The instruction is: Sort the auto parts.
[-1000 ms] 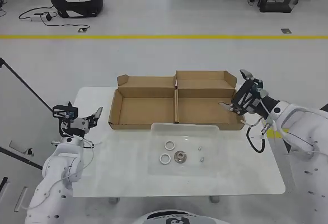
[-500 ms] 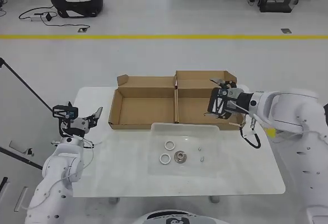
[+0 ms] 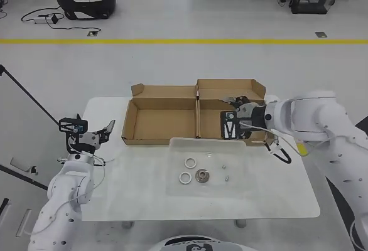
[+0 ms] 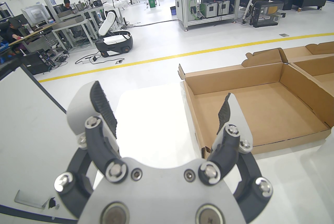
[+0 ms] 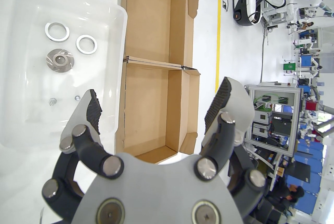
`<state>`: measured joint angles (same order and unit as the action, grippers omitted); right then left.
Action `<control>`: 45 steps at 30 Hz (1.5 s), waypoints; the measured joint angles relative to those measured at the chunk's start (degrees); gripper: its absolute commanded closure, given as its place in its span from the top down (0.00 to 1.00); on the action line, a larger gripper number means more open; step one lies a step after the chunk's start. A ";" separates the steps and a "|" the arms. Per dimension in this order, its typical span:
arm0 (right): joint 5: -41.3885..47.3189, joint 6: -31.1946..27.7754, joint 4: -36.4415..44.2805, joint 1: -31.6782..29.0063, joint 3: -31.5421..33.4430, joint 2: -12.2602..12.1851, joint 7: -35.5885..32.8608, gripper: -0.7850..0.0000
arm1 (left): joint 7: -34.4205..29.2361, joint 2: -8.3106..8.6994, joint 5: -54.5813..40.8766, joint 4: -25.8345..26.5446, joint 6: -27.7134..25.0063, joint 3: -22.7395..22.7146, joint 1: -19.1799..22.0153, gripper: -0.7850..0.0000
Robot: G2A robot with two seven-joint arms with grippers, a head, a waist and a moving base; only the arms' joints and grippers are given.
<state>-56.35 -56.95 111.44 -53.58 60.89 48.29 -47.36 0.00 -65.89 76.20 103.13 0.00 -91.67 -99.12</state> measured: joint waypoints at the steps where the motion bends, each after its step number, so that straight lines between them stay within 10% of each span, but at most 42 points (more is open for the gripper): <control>1: 0.80 -0.11 -0.25 1.37 -1.73 -0.70 0.11 1.00 | 0.00 0.00 0.00 0.00 0.00 0.00 0.00 1.00; 11: 10.96 1.63 -2.53 18.35 -21.56 -7.21 -1.62 1.00 | 0.00 0.00 0.00 0.00 0.00 0.00 0.00 1.00; 24: 21.78 5.43 -3.96 34.81 -43.08 -9.26 -5.42 1.00 | 0.00 0.00 0.00 0.00 0.00 0.00 0.00 1.00; 45: 31.60 10.59 -6.94 34.77 -51.15 -7.52 -10.57 1.00 | 0.00 0.00 0.00 0.00 0.00 0.00 0.00 1.00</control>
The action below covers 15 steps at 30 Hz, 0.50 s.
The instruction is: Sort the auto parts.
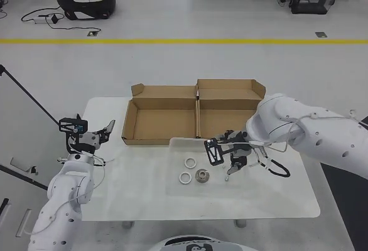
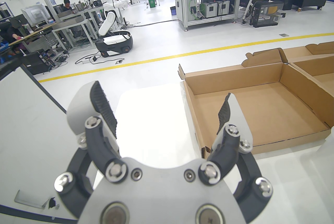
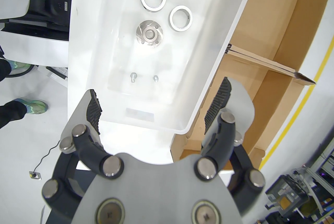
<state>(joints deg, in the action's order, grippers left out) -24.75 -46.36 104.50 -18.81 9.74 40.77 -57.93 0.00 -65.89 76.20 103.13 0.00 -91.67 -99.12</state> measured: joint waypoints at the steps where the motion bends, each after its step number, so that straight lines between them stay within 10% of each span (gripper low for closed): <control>1: 0.05 0.23 -0.06 -0.28 0.00 0.02 -0.23 1.00 | 0.00 0.00 0.00 0.00 0.00 0.00 0.00 1.00; 15: -1.63 2.11 -0.61 -4.35 0.00 -0.72 -2.10 0.93 | 0.00 0.00 0.00 0.00 0.00 0.00 0.00 1.00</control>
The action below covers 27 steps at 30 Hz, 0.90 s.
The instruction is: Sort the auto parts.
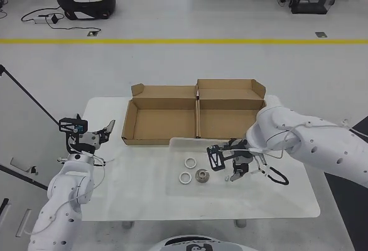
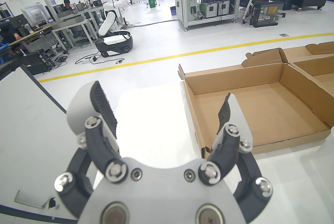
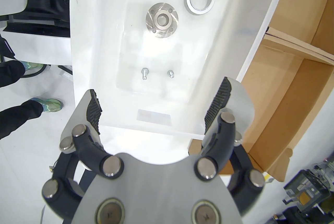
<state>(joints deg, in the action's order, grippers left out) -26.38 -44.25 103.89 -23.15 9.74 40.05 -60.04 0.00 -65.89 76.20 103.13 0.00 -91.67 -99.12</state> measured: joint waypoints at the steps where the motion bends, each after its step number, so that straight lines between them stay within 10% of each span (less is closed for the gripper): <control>1: -0.12 0.05 -0.04 -0.13 0.00 -0.03 -0.05 0.89 | 0.00 0.00 0.00 0.00 0.00 0.00 0.00 1.00; 7: -0.95 0.34 -0.11 -1.23 0.00 -0.14 -0.33 0.66 | 0.00 0.00 0.00 0.00 0.00 0.00 0.00 1.00; 27: -5.71 -0.98 -3.15 -5.62 0.09 0.58 0.99 0.50 | 0.00 0.00 0.00 0.00 0.00 0.00 0.00 1.00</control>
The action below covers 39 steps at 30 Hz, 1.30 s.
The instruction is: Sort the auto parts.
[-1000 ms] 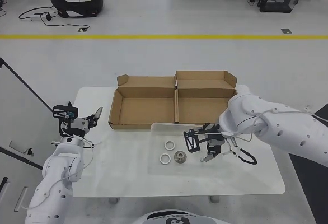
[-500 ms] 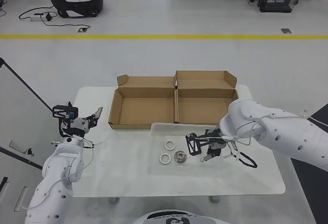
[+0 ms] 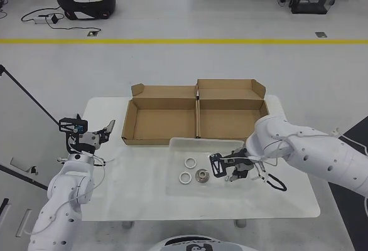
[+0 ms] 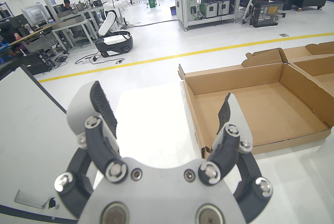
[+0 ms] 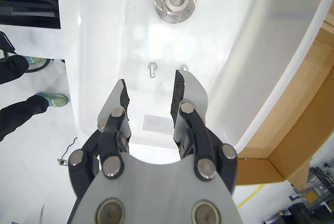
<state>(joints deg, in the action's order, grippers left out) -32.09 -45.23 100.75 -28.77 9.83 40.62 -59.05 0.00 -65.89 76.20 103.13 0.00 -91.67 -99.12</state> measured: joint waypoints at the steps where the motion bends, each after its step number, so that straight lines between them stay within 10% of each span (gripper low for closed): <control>1: -0.28 -0.13 -0.22 -0.14 0.06 0.03 0.14 0.50 | 0.00 0.00 0.00 0.00 0.00 0.00 0.00 1.00; 39: -4.45 0.05 -3.12 -5.74 1.95 1.92 0.64 0.43 | 0.00 0.00 0.00 0.00 0.00 0.00 0.00 1.00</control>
<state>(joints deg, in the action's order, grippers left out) -36.54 -45.18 97.63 -34.51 11.78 42.54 -58.41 0.00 -65.89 76.20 103.13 0.00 -91.67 -99.12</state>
